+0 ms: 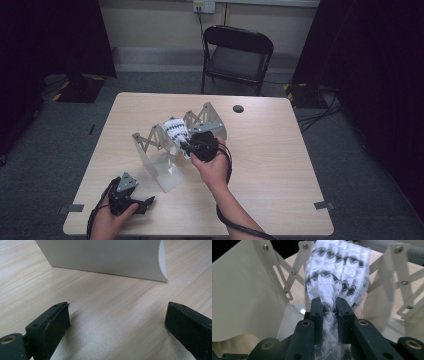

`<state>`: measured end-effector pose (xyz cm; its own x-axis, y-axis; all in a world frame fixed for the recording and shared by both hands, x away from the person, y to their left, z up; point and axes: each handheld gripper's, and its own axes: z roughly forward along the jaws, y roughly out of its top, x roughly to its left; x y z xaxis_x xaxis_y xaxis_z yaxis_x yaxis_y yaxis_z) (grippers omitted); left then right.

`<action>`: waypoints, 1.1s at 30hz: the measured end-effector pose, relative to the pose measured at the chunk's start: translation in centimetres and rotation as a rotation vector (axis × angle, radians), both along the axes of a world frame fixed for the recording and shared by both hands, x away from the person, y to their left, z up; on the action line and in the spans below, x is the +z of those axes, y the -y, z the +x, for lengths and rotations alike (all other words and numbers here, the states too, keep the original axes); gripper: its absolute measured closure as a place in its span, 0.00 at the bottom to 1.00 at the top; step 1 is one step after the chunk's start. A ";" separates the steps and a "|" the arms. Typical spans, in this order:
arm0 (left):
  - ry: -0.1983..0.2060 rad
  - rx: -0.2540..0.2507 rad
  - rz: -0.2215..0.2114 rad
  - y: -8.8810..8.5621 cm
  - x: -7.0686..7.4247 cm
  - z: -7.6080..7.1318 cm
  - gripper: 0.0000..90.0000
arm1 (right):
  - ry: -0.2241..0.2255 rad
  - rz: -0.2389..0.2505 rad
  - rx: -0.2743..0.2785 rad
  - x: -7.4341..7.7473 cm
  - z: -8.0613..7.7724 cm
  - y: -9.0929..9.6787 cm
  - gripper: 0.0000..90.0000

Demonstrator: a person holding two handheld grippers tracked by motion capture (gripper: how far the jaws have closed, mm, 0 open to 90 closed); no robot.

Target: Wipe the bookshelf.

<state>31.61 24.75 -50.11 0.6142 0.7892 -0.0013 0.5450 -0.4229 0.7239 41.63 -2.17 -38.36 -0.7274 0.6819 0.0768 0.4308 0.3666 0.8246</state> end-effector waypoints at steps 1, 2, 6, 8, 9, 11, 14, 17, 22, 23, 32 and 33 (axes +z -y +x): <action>0.000 0.000 0.000 0.0 0.0 0.0 0.06 | 0.001 -0.009 0.004 -0.2 -0.1 -0.2 0.87; 0.000 0.000 0.000 0.0 0.0 0.0 0.06 | -0.002 -0.011 0.008 -0.5 -0.1 -0.3 0.87; -0.001 0.000 -0.001 0.0 0.0 0.0 0.06 | -0.022 -0.036 0.024 -2.0 -0.1 -0.3 0.87; -0.002 -0.002 -0.001 0.0 0.0 0.0 0.06 | -0.035 -0.042 0.029 -2.8 -0.1 -0.2 0.87; -0.002 -0.002 -0.001 0.0 0.0 0.0 0.06 | -0.044 -0.047 0.028 -3.2 -0.1 -0.2 0.87; -0.002 -0.002 -0.001 0.0 0.0 0.0 0.06 | -0.051 -0.052 0.032 -3.8 -0.1 -0.1 0.87; -0.001 -0.003 -0.002 0.0 0.0 0.0 0.06 | -0.066 -0.062 0.038 -4.9 -0.3 0.0 0.87; -0.001 -0.002 -0.002 0.0 0.0 0.0 0.06 | -0.086 -0.082 0.042 -6.2 -0.5 -0.1 0.87; -0.001 -0.002 0.000 0.0 0.0 0.0 0.06 | -0.106 -0.091 0.037 -7.5 -0.7 -0.2 0.87; -0.001 -0.002 -0.002 0.0 0.0 0.0 0.06 | -0.106 -0.097 0.038 -7.7 -0.7 -0.2 0.87; -0.001 -0.002 -0.001 0.0 0.0 0.0 0.06 | -0.109 -0.178 0.045 -9.0 -1.0 -0.3 0.86; -0.001 -0.001 -0.002 0.0 0.0 0.0 0.06 | -0.110 -0.178 0.044 -9.0 -1.0 -0.3 0.86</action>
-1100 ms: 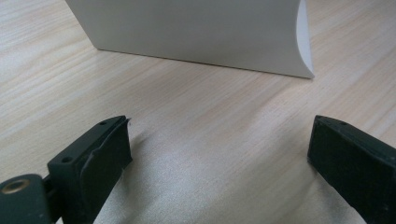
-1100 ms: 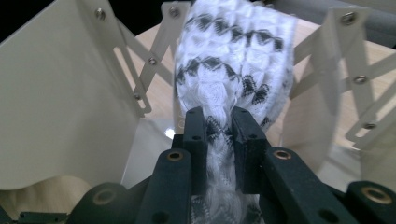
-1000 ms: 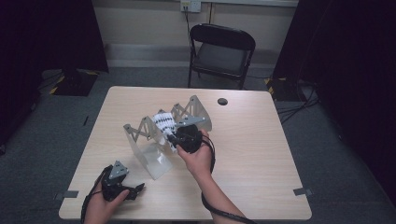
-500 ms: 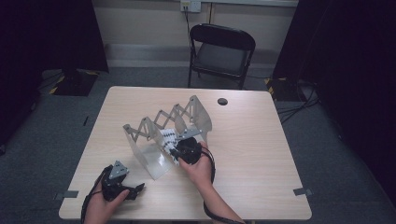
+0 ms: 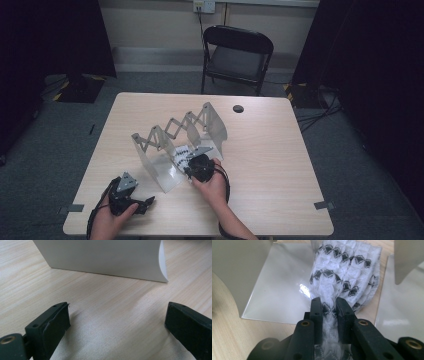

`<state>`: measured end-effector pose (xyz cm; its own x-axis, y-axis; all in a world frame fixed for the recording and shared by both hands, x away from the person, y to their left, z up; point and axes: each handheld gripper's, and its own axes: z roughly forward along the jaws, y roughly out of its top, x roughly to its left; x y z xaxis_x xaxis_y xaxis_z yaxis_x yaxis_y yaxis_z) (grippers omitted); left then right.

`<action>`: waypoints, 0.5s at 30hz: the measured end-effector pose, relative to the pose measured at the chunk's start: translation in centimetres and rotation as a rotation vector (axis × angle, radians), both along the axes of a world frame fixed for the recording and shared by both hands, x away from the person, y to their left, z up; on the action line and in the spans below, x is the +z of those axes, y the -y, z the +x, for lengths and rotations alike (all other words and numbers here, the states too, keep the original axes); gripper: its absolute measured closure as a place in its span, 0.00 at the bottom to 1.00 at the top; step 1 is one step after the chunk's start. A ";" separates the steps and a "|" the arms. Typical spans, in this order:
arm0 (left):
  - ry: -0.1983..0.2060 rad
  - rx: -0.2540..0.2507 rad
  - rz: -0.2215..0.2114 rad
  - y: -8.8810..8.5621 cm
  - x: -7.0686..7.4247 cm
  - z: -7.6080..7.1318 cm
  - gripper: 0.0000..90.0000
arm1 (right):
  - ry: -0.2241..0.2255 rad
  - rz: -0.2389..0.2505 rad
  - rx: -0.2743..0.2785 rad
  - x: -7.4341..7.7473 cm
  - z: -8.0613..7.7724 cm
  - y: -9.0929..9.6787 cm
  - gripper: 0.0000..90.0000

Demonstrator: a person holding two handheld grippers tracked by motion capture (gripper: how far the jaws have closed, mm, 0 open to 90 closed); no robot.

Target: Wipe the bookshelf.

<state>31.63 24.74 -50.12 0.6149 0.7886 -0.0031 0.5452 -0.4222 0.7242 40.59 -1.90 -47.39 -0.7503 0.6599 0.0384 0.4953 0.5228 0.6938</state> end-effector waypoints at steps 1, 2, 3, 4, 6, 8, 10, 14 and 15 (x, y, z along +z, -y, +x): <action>0.000 0.000 0.001 0.0 0.0 0.0 0.06 | -0.002 0.003 -0.001 0.1 0.0 0.2 0.86; 0.000 0.000 0.000 0.0 0.0 0.0 0.06 | -0.003 0.007 -0.009 0.3 0.0 0.4 0.86; 0.000 0.000 0.000 0.0 0.0 0.0 0.06 | -0.003 0.008 -0.015 0.5 0.1 0.6 0.86; 0.000 -0.001 0.001 0.0 0.0 0.0 0.06 | 0.000 0.009 -0.018 0.7 0.1 0.8 0.86; 0.000 0.000 0.001 0.0 0.0 0.0 0.06 | 0.005 0.023 -0.032 1.6 0.2 1.4 0.86; 0.001 0.001 0.001 0.0 0.0 0.0 0.06 | 0.017 0.042 -0.040 2.6 0.3 2.0 0.86; 0.001 0.001 0.001 0.0 0.0 0.0 0.06 | 0.031 0.058 -0.047 3.7 0.3 2.4 0.86; 0.000 0.001 0.001 0.0 0.0 0.0 0.06 | 0.073 0.083 -0.041 6.3 0.4 2.7 0.86; 0.000 0.001 0.001 0.0 0.0 0.0 0.06 | 0.087 0.090 -0.037 7.1 0.4 2.7 0.86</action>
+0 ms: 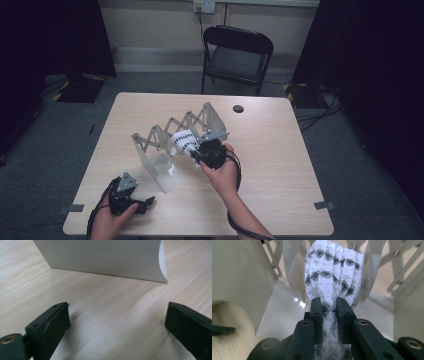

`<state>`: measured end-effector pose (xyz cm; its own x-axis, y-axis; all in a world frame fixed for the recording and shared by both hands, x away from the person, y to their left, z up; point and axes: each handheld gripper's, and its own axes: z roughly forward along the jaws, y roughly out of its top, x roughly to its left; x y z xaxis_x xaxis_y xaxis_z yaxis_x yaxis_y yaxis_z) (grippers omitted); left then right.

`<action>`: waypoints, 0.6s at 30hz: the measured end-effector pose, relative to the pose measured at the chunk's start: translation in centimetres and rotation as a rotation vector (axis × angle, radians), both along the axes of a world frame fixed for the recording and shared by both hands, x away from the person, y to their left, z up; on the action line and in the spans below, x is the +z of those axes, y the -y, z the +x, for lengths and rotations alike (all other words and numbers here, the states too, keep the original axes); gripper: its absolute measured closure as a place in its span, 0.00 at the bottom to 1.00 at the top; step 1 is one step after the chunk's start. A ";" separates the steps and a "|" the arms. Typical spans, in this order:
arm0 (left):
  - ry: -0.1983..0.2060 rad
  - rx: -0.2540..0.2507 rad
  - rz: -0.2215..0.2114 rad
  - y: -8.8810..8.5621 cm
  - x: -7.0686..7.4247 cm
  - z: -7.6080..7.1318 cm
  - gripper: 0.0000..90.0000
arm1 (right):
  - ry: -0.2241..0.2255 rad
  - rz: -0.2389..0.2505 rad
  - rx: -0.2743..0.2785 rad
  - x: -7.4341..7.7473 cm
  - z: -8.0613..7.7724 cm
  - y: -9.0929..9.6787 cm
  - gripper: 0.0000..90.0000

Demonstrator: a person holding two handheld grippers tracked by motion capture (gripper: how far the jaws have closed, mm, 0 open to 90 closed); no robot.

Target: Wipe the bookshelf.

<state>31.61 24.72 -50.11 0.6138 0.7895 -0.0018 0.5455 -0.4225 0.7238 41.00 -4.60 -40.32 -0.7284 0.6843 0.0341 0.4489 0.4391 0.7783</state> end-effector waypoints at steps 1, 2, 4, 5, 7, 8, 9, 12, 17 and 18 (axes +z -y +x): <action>0.000 0.001 0.000 0.0 0.0 0.0 0.06 | 0.009 0.001 -0.001 0.5 0.0 -0.1 0.86; 0.000 0.001 0.000 0.0 0.0 0.0 0.06 | 0.024 0.003 0.001 1.3 0.1 -0.2 0.86; 0.000 0.001 0.000 0.0 0.0 0.0 0.06 | 0.049 0.023 0.009 2.8 0.2 -0.6 0.86; 0.000 0.000 0.000 0.0 0.0 0.0 0.06 | 0.059 0.030 0.013 3.3 0.2 -0.8 0.86; 0.000 0.000 0.000 0.0 0.0 0.0 0.06 | 0.078 0.042 0.026 4.4 0.2 -1.3 0.86; 0.000 0.000 0.000 0.0 0.0 0.0 0.06 | 0.083 0.039 0.034 4.7 0.2 -1.7 0.86; -0.001 0.001 -0.003 0.0 0.0 0.0 0.06 | 0.085 0.032 0.041 4.8 0.2 -1.9 0.86; 0.000 0.005 -0.006 0.0 0.0 0.0 0.06 | 0.076 -0.002 0.054 4.4 0.3 -2.9 0.86; -0.001 0.000 -0.001 0.0 0.0 0.0 0.06 | 0.050 0.015 0.031 3.1 0.9 -3.1 0.86; 0.000 0.000 0.000 0.0 0.0 0.0 0.06 | 0.046 0.015 0.022 2.8 1.0 -3.1 0.86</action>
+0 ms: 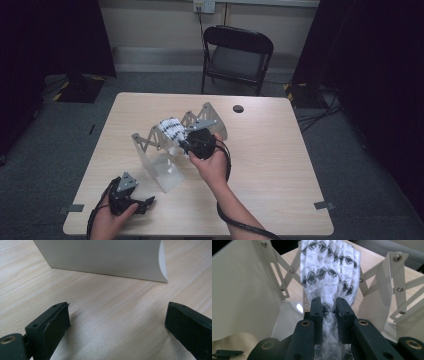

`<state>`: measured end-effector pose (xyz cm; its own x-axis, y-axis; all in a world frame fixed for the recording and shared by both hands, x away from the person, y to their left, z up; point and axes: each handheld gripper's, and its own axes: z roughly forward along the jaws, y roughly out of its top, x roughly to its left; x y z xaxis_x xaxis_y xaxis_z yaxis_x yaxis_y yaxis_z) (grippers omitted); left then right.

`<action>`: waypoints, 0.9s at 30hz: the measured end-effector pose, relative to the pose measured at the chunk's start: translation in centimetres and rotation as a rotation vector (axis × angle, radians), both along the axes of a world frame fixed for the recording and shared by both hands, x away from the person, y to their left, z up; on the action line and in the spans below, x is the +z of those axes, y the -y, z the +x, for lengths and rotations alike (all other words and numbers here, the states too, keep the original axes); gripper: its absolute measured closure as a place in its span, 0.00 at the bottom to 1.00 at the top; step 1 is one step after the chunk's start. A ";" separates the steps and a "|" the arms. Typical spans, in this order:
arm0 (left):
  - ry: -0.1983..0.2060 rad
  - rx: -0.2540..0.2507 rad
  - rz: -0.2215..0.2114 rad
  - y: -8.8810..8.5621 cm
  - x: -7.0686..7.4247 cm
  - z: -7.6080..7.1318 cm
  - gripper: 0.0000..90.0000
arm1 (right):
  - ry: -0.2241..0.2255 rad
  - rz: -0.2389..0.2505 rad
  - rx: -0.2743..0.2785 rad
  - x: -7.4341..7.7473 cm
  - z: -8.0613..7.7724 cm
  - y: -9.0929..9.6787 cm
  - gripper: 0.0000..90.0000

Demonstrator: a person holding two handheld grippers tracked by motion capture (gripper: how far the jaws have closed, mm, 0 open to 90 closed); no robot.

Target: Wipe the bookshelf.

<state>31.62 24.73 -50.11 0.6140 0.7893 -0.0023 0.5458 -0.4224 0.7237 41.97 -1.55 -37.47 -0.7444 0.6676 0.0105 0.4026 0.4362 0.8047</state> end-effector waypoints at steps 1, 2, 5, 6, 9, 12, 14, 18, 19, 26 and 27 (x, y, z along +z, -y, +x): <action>0.000 0.000 0.000 0.0 0.0 0.0 0.06 | -0.004 -0.001 -0.005 -0.1 0.1 0.0 0.86; 0.000 0.000 0.000 0.0 0.0 0.0 0.06 | -0.005 0.001 -0.014 -0.3 0.2 0.1 0.86; 0.000 0.000 0.000 0.0 0.0 0.0 0.06 | -0.002 -0.001 -0.019 -0.4 0.4 0.4 0.86; 0.000 -0.001 0.000 0.0 0.0 0.0 0.06 | 0.002 -0.008 -0.023 -0.3 0.5 0.5 0.86; 0.000 -0.001 -0.001 0.0 0.0 0.0 0.06 | 0.005 -0.016 -0.036 -0.3 0.5 0.8 0.86; 0.000 -0.001 0.000 0.0 0.0 0.0 0.06 | -0.003 -0.012 -0.017 -0.5 0.4 0.7 0.86; 0.000 -0.001 0.000 0.0 0.0 0.0 0.06 | -0.007 -0.020 0.002 -0.7 0.3 0.2 0.86; 0.000 0.000 0.000 0.0 0.0 0.0 0.06 | -0.018 -0.036 0.021 -1.6 0.2 -0.6 0.86; 0.000 -0.001 0.000 0.0 0.0 0.0 0.06 | -0.019 -0.036 0.021 -1.8 0.2 -0.7 0.86; -0.001 -0.002 0.000 0.0 0.0 0.0 0.06 | -0.042 -0.055 0.024 -3.9 0.3 -1.3 0.86; -0.001 -0.003 0.001 0.0 0.0 0.0 0.06 | -0.043 -0.058 0.027 -4.2 0.3 -1.3 0.86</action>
<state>31.64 24.74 -50.11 0.6164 0.7874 -0.0026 0.5454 -0.4247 0.7226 42.27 -0.24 -41.65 -0.7619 0.6477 0.0049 0.4238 0.4929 0.7599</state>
